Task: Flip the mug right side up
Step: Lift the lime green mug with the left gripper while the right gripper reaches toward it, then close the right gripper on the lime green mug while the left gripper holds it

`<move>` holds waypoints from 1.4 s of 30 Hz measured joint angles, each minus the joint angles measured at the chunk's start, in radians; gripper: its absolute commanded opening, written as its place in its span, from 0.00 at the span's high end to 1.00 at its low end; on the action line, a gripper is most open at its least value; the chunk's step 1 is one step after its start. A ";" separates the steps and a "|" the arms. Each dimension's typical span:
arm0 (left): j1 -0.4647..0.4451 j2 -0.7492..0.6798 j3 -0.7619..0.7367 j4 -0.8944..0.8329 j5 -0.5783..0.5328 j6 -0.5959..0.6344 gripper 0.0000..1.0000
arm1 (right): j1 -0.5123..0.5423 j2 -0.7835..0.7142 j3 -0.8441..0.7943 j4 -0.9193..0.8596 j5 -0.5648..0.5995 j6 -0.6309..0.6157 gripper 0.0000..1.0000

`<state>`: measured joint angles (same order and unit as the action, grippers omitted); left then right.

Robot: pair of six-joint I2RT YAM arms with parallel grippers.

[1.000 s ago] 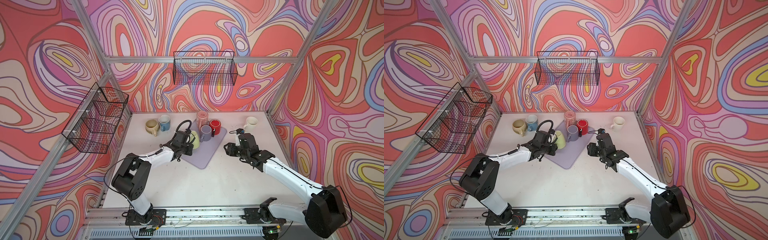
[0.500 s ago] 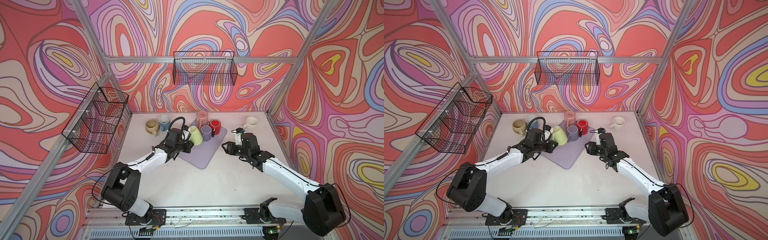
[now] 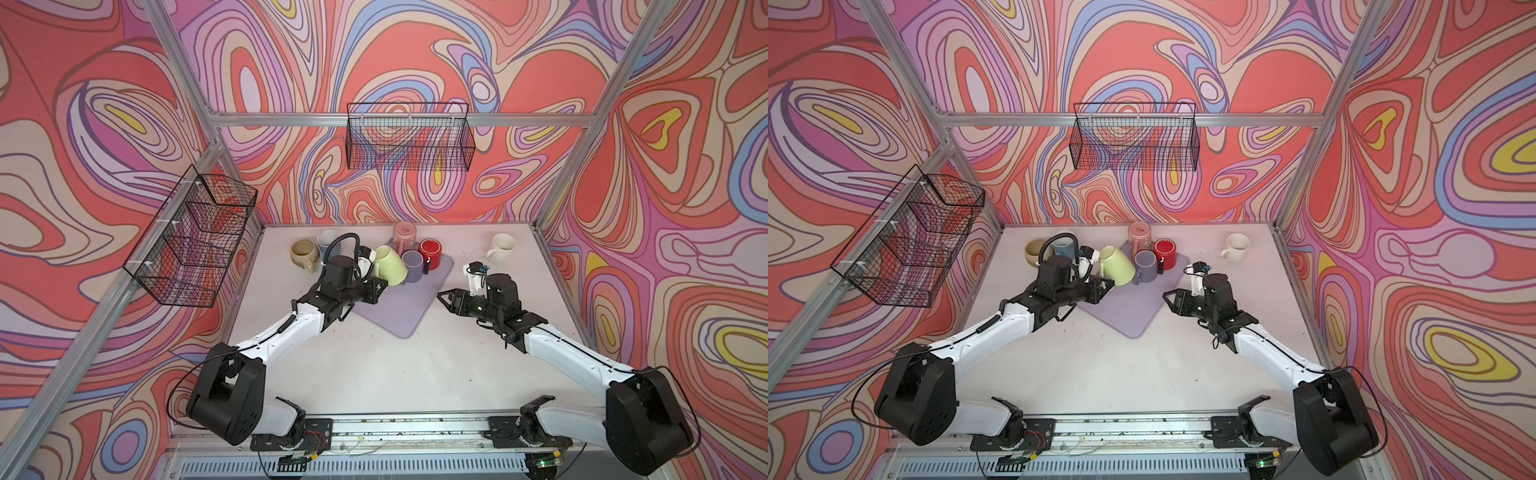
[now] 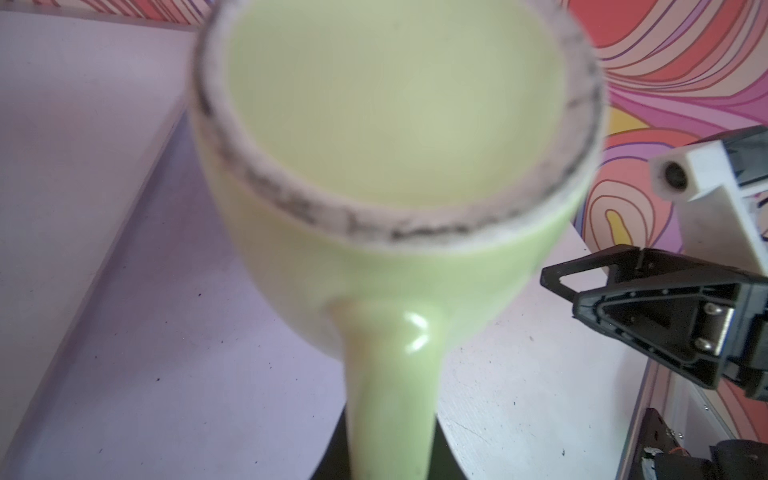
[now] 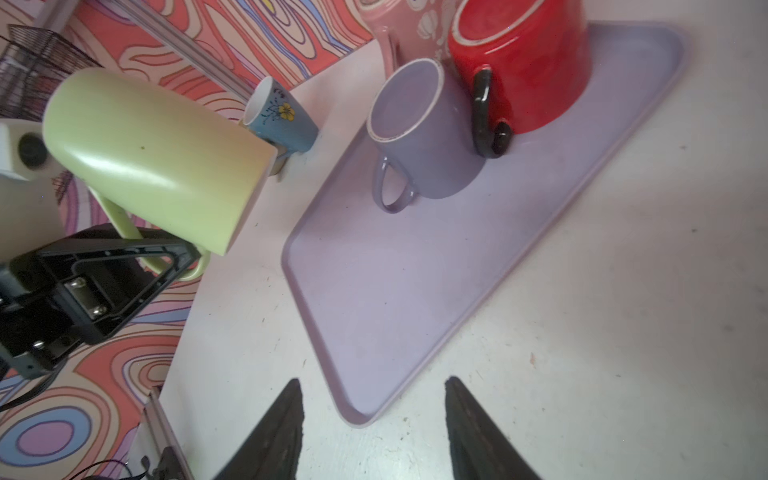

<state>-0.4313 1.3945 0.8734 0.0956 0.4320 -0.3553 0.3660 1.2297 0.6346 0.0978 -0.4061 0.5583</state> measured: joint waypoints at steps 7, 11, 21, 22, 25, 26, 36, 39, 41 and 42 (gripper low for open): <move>0.012 -0.013 -0.021 0.060 0.078 -0.054 0.88 | 0.000 0.000 -0.006 0.164 -0.140 0.014 0.44; 0.013 -0.013 -0.021 0.084 0.116 -0.078 0.88 | 0.000 0.000 -0.008 0.257 -0.199 0.025 0.44; 0.013 -0.032 -0.021 0.125 0.180 -0.130 0.89 | 0.008 0.114 -0.008 0.497 -0.309 0.097 0.44; 0.013 -0.032 -0.021 0.132 0.184 -0.137 0.89 | 0.010 0.125 -0.006 0.510 -0.315 0.101 0.44; 0.013 -0.034 -0.021 0.154 0.196 -0.150 0.89 | 0.016 0.144 -0.005 0.547 -0.328 0.116 0.44; 0.013 -0.034 -0.021 0.159 0.200 -0.155 0.89 | 0.018 0.148 -0.005 0.559 -0.331 0.118 0.44; 0.013 -0.034 -0.021 0.203 0.233 -0.208 0.90 | 0.046 0.211 0.013 0.695 -0.351 0.143 0.44; 0.013 -0.034 -0.021 0.211 0.241 -0.222 0.90 | 0.047 0.239 0.031 0.726 -0.358 0.158 0.44; 0.013 -0.034 -0.021 0.217 0.247 -0.233 0.90 | 0.048 0.255 0.051 0.748 -0.364 0.167 0.45; 0.013 -0.034 -0.021 0.220 0.249 -0.240 0.90 | 0.048 0.261 0.061 0.758 -0.367 0.170 0.45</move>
<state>-0.4187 1.3609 0.8524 0.3161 0.6815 -0.5949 0.4141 1.4910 0.6952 0.8562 -0.7734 0.7284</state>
